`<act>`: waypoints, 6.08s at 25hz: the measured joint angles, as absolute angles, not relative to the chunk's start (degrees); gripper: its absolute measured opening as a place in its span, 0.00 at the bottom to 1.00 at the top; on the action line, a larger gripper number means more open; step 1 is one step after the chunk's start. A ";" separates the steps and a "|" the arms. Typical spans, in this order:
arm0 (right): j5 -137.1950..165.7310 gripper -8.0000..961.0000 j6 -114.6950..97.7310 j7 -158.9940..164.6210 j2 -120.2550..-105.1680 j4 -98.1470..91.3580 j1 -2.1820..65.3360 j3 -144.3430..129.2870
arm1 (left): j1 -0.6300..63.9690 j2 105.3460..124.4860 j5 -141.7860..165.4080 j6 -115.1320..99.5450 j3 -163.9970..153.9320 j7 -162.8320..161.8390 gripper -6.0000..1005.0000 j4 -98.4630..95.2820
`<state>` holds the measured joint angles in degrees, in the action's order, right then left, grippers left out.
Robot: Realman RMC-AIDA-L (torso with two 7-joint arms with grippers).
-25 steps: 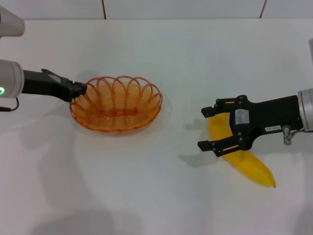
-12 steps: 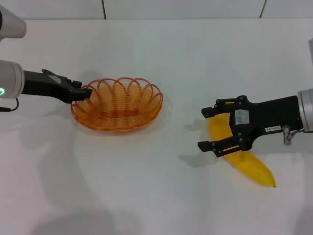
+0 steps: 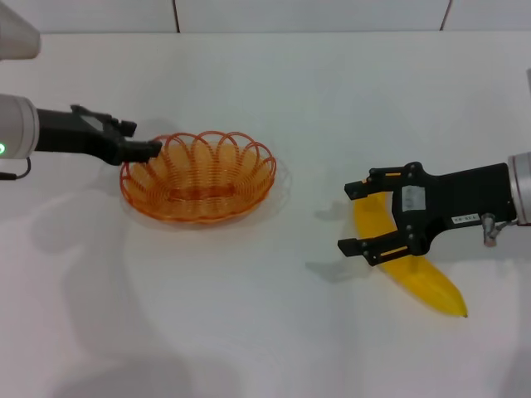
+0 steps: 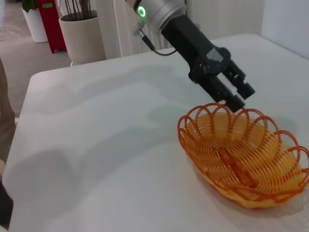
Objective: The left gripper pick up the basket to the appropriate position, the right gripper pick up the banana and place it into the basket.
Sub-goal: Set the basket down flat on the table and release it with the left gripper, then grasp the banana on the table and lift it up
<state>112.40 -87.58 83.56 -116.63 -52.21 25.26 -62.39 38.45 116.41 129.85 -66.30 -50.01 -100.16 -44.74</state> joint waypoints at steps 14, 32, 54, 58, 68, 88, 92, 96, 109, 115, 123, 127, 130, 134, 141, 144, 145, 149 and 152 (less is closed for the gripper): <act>109.24 0.93 -88.11 84.14 -117.06 -52.44 24.91 -62.43 | 26.97 116.45 108.95 -66.04 -55.11 -81.91 0.57 -49.72; 108.68 0.92 -86.09 87.34 -117.25 -54.41 24.01 -62.77 | 18.87 116.14 89.75 -74.38 -55.42 -62.87 0.57 -43.56; 116.90 0.92 -75.82 104.26 -117.31 -71.18 16.35 -72.28 | 13.71 116.15 92.78 -75.63 -55.26 -62.10 0.57 -40.67; 121.07 0.92 -75.73 109.56 -117.36 -76.21 15.09 -75.21 | 12.27 116.25 91.54 -76.68 -55.20 -59.81 0.57 -40.68; 131.00 0.92 -76.48 120.73 -117.41 -83.55 15.38 -83.56 | 12.54 116.22 90.53 -76.59 -55.19 -58.85 0.57 -40.60; 135.78 0.92 -77.99 123.28 -117.18 -81.21 18.01 -85.20 | 13.36 116.24 90.40 -76.61 -55.19 -57.82 0.57 -40.04; 135.86 0.92 -77.79 123.34 -117.16 -81.02 18.44 -85.24 | 13.46 116.26 90.38 -76.63 -55.20 -57.82 0.57 -40.04; 135.98 0.92 -78.26 123.53 -117.12 -79.88 19.26 -85.62 | 13.55 116.28 90.35 -76.64 -55.34 -57.82 0.57 -40.04; 138.08 0.91 -77.87 124.88 -117.24 -78.34 20.52 -87.58 | 14.05 116.21 90.37 -76.64 -55.40 -58.01 0.57 -40.08; 138.08 0.91 -76.66 124.89 -117.25 -76.31 21.53 -87.62 | 14.09 116.18 90.42 -76.66 -55.47 -58.00 0.57 -39.93; 138.07 0.91 -75.94 125.02 -117.28 -75.30 22.17 -87.72 | 14.08 116.19 90.44 -76.73 -55.42 -57.91 0.57 -39.90; 137.96 0.91 -75.92 125.60 -117.24 -75.44 22.17 -87.60 | 14.03 116.24 90.44 -76.73 -55.38 -57.85 0.57 -39.90; 137.68 0.88 -75.91 125.69 -117.24 -75.53 22.16 -87.11 | 13.97 116.26 90.44 -76.73 -55.32 -57.83 0.57 -39.90; 137.49 0.78 -75.86 125.74 -117.25 -75.85 22.14 -86.76 | 13.97 116.27 90.44 -76.73 -55.37 -57.83 0.57 -39.90; 137.03 0.52 -75.75 125.68 -117.27 -79.46 21.23 -86.74 | 13.80 116.28 90.38 -76.73 -55.28 -57.83 0.57 -39.90; 135.38 0.47 -75.15 125.05 -117.21 -81.49 20.40 -86.74 | 13.62 116.28 90.34 -76.73 -55.28 -57.83 0.57 -39.90; 134.92 0.47 -74.95 124.83 -117.18 -82.02 20.20 -86.74 | 13.61 116.28 90.34 -76.73 -55.28 -57.83 0.57 -39.90; 131.84 0.47 -73.94 122.18 -117.16 -82.74 20.11 -86.62 | 13.62 116.28 90.34 -76.73 -55.28 -57.83 0.57 -39.90; 129.30 0.47 -72.66 120.02 -117.16 -82.77 20.45 -86.86 | 13.62 116.28 90.34 -76.73 -55.28 -57.83 0.57 -39.88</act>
